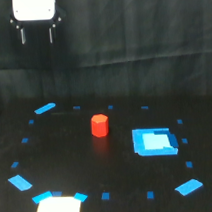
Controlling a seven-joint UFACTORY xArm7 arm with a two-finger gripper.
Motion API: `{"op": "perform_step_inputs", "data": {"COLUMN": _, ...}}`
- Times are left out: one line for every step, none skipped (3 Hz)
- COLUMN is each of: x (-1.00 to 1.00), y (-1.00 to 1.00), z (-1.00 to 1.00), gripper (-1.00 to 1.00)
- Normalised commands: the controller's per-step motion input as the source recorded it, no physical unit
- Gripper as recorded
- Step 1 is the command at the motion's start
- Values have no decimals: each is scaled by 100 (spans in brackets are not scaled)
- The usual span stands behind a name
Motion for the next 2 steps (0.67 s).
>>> {"op": "perform_step_inputs", "data": {"x": -3, "y": 88, "z": 100, "gripper": -74}}
{"op": "perform_step_inputs", "data": {"x": -55, "y": 100, "z": 100, "gripper": 61}}
